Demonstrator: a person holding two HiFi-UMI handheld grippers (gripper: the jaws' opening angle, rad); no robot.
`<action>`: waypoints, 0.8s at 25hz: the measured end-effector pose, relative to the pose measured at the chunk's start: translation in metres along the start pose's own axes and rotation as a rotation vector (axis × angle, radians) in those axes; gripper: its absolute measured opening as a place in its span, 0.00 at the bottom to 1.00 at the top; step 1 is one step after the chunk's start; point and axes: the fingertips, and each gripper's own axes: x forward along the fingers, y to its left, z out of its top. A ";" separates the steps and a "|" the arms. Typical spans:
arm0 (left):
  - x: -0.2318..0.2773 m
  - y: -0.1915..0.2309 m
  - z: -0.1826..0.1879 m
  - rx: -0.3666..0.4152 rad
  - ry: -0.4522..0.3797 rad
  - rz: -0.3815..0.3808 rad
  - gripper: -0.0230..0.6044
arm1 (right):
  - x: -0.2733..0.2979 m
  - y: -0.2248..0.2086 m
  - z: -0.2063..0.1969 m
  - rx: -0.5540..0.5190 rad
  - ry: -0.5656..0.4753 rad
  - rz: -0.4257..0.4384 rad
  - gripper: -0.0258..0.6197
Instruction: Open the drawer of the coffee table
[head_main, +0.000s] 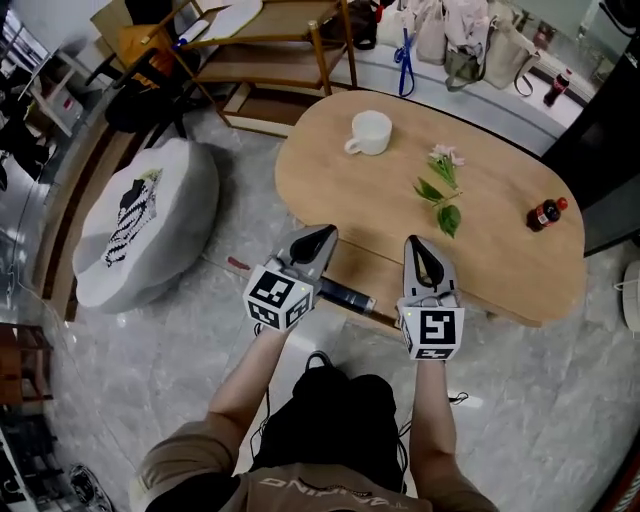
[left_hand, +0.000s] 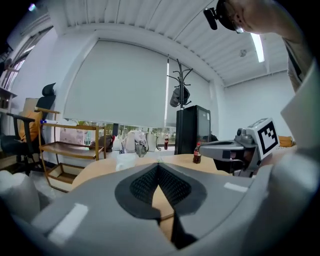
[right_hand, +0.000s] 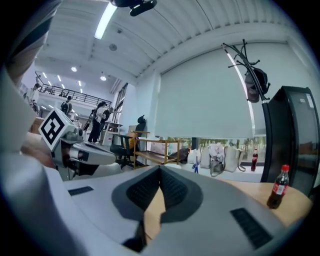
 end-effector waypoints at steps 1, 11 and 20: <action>0.000 -0.005 0.016 0.011 0.010 -0.009 0.05 | -0.003 -0.004 0.016 0.011 0.008 -0.001 0.05; -0.051 -0.057 0.199 0.109 0.112 -0.090 0.05 | -0.053 -0.013 0.186 0.019 0.126 0.052 0.05; -0.135 -0.076 0.326 0.049 0.139 -0.024 0.05 | -0.102 0.008 0.336 -0.038 0.157 0.121 0.05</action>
